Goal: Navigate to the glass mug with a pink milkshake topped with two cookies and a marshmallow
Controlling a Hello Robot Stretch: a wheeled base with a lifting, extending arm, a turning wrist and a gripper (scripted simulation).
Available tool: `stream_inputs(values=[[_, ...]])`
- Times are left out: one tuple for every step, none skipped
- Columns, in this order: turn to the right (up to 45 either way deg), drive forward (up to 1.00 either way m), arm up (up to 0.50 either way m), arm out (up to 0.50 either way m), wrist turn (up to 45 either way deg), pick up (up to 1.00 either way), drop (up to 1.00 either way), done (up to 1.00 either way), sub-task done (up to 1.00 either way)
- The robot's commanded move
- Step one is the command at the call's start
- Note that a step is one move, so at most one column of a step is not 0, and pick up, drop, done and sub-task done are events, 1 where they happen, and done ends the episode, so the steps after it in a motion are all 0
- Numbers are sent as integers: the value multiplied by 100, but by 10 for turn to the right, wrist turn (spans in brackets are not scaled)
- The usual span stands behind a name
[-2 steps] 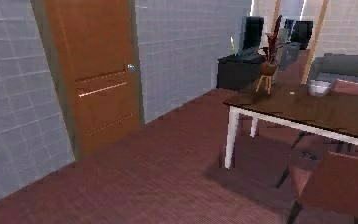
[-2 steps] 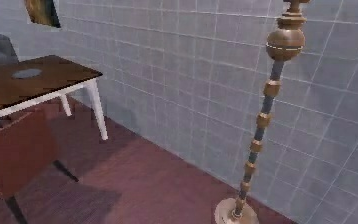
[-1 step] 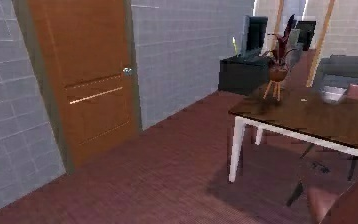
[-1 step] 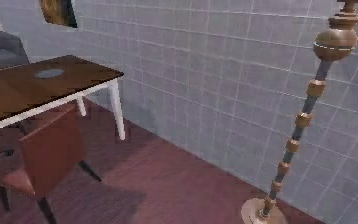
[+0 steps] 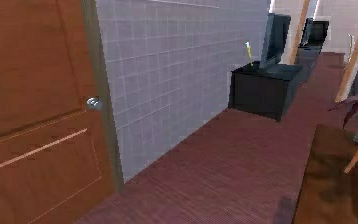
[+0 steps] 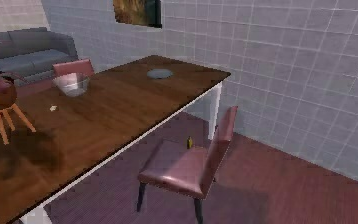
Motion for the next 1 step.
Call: stream_inputs(values=[[-60,0,0,0,0,0,0,0,0]])
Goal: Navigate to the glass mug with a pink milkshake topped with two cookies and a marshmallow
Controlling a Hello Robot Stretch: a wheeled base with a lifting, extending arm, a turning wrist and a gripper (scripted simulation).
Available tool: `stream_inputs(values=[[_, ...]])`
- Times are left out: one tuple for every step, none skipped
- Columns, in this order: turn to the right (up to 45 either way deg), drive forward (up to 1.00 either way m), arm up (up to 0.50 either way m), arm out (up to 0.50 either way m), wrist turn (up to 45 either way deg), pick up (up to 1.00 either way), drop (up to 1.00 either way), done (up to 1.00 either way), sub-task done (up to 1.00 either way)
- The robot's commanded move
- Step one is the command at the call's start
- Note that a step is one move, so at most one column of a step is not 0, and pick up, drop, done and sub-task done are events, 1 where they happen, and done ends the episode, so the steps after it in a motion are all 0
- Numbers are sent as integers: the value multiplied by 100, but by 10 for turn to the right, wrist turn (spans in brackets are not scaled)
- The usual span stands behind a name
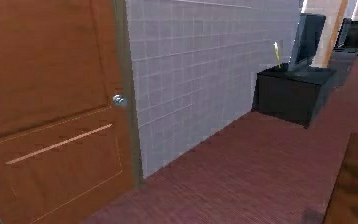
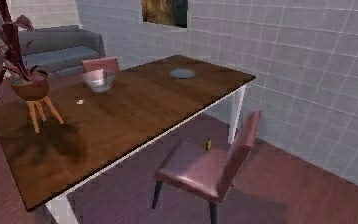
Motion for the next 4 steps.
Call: stream_inputs(values=[[0,50,0,0,0,0,0,0,0],[450,0,0,0,0,0,0,0,0],[0,100,0,0,0,0,0,0,0],[0,45,0,0,0,0,0,0,0]])
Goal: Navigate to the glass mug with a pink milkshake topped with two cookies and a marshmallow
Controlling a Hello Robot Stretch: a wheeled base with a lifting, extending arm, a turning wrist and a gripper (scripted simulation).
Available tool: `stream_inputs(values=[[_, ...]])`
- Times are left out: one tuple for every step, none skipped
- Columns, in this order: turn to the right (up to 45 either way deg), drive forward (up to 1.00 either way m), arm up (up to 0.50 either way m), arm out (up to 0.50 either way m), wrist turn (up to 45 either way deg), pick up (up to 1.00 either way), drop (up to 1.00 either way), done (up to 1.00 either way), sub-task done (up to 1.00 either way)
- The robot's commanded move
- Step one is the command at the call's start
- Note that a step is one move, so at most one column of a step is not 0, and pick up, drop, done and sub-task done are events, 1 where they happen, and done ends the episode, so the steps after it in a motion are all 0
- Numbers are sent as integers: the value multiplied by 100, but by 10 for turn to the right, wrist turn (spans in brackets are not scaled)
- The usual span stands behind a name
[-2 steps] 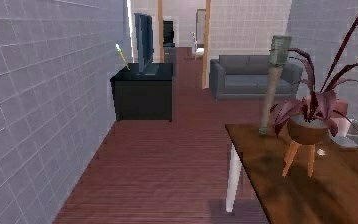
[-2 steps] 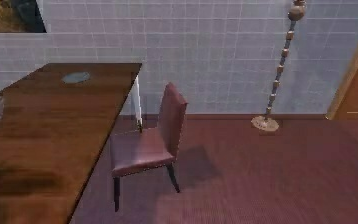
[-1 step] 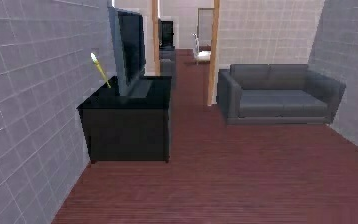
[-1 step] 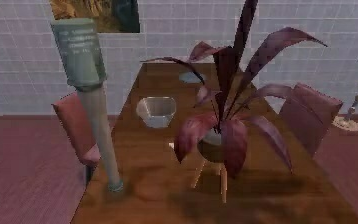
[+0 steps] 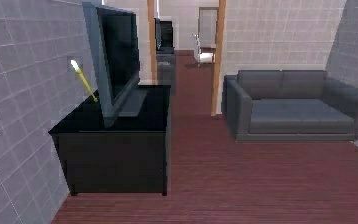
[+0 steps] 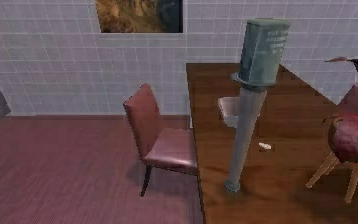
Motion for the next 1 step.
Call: stream_inputs(values=[[90,0,0,0,0,0,0,0,0]])
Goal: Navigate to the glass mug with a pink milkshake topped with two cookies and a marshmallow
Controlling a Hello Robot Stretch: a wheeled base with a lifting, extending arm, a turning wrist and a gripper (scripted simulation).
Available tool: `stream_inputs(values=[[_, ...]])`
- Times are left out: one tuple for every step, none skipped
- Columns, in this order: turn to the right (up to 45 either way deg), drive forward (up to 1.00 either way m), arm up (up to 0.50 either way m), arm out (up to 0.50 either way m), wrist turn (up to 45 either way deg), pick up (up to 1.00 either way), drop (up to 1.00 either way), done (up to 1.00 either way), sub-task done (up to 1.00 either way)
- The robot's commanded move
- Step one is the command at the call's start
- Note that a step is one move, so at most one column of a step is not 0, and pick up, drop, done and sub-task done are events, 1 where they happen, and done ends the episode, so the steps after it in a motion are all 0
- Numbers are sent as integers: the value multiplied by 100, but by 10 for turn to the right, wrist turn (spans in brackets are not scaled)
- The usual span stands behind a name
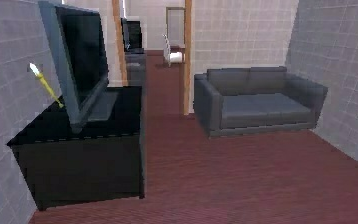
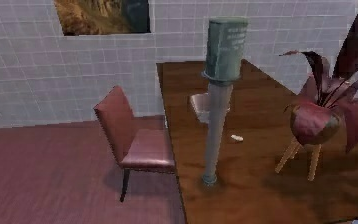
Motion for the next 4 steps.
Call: stream_inputs(values=[[0,100,0,0,0,0,0,0,0],[60,0,0,0,0,0,0,0,0],[0,20,0,0,0,0,0,0,0],[-150,0,0,0,0,0,0,0,0]])
